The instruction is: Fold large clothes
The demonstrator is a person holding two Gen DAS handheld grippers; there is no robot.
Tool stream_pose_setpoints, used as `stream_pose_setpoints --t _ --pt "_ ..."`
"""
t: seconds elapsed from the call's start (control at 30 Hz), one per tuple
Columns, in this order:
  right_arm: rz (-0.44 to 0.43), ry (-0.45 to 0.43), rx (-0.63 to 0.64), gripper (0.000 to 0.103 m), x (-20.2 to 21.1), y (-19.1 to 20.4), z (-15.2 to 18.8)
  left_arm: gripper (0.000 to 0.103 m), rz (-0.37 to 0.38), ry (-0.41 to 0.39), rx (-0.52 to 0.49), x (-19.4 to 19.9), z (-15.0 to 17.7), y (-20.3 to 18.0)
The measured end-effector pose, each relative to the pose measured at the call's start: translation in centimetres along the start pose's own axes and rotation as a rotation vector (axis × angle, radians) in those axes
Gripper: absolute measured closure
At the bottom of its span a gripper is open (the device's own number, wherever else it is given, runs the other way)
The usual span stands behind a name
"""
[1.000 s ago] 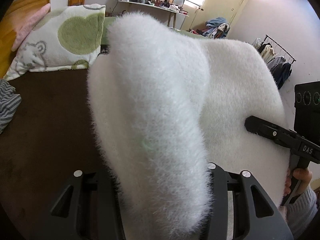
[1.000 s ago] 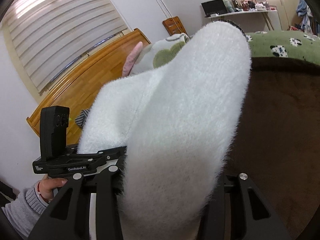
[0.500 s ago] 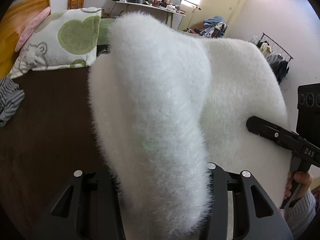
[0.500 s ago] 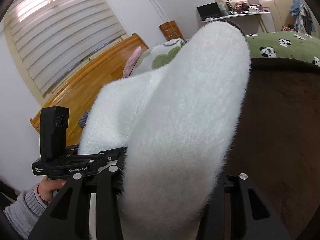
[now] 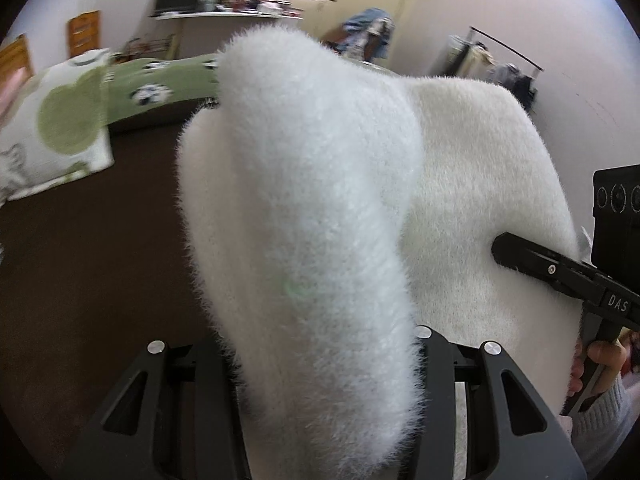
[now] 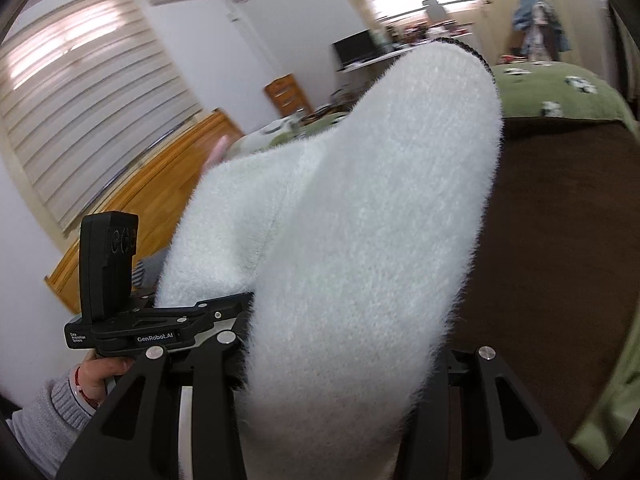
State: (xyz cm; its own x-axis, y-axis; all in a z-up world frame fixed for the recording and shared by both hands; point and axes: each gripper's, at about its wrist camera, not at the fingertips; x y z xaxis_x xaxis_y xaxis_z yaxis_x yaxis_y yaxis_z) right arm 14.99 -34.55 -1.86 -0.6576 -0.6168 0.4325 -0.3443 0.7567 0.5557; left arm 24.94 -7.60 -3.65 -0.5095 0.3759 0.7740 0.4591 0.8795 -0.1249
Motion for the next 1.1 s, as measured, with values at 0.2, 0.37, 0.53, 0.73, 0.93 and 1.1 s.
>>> stream_pose_setpoints --t 0.2,0.37,0.53,0.73,0.93,1.1 --pt "0.105 -0.057 -0.057 0.061 8.1 -5.2 1.7 0.058 0.102 0.026 -0.087 -2.9 -1.0 -9.1" --pt "0.189 -0.109 -0.110 0.061 14.8 -9.0 3.3 0.058 0.186 0.043 -0.164 -4.8 -1.5 -16.5" --pt "0.265 -0.166 -0.160 0.061 21.6 -13.0 5.2 0.058 0.253 0.065 -0.246 -6.6 -2.2 -24.3" --pt "0.352 -0.201 -0.209 0.061 27.5 -17.2 7.3 0.058 0.341 0.090 -0.323 -9.4 -2.6 -33.8" --pt "0.423 -0.222 -0.291 0.061 31.6 -23.5 10.0 0.058 0.411 0.143 -0.367 -13.7 -2.3 -40.6" --pt "0.418 -0.240 -0.361 0.061 33.6 -28.1 12.3 0.058 0.429 0.185 -0.408 -17.6 -2.1 -45.4"
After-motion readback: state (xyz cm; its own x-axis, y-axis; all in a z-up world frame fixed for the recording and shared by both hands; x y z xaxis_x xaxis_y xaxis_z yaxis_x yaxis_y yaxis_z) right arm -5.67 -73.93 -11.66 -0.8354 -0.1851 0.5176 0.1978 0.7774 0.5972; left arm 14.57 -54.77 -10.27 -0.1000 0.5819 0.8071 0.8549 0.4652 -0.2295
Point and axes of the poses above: each gripper's, at about its wrist camera, not at the fingertips, and x roughly against the way its jaws point, y to its left, z to its underside, and after that the axes turned 12 degrees about -z, right-handed
